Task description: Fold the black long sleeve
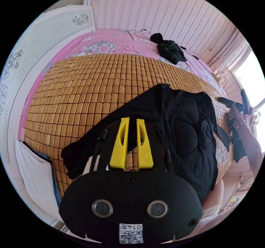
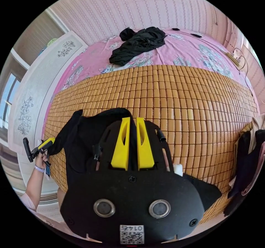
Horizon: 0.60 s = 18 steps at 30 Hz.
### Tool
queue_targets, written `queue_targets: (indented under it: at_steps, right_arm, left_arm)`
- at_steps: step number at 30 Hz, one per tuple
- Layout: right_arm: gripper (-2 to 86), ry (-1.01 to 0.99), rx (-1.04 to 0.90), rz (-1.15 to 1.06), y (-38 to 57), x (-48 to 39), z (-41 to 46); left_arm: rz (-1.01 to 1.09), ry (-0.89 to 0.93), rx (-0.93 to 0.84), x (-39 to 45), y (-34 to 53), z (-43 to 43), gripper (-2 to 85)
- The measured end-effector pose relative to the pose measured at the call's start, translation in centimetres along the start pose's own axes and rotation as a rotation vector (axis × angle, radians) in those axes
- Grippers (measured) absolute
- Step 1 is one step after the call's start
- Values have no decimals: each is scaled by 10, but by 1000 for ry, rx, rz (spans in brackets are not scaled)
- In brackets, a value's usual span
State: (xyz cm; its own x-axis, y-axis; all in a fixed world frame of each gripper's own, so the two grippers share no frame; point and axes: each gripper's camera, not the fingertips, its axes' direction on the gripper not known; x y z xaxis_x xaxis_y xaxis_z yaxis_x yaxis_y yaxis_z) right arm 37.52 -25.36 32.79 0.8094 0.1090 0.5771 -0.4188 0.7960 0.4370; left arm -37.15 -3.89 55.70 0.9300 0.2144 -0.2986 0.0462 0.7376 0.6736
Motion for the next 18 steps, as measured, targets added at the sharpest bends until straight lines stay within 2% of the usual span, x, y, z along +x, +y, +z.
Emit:
queue_targets:
  at_steps: [4,7,10,13,18]
  right_arm:
    - [46,-34,47,-156,116,-11,-57]
    - [55,-75,-22,-141,222,-5,-81]
    - [84,-63,-127,-1,307,6,-95]
    - [114,-49,-91,164,363,17,-110]
    - [98,-126,-182,231,391,25,-92]
  left_arm:
    - [188,65,-18,24,83,-41,52]
    - [261,103,-83,43,164,-53,64]
    - [206,180,-187,60,207,-42,78]
    - [89,282,-244,71,217,-24,76]
    - [35,211,-230,81,216,-20,33]
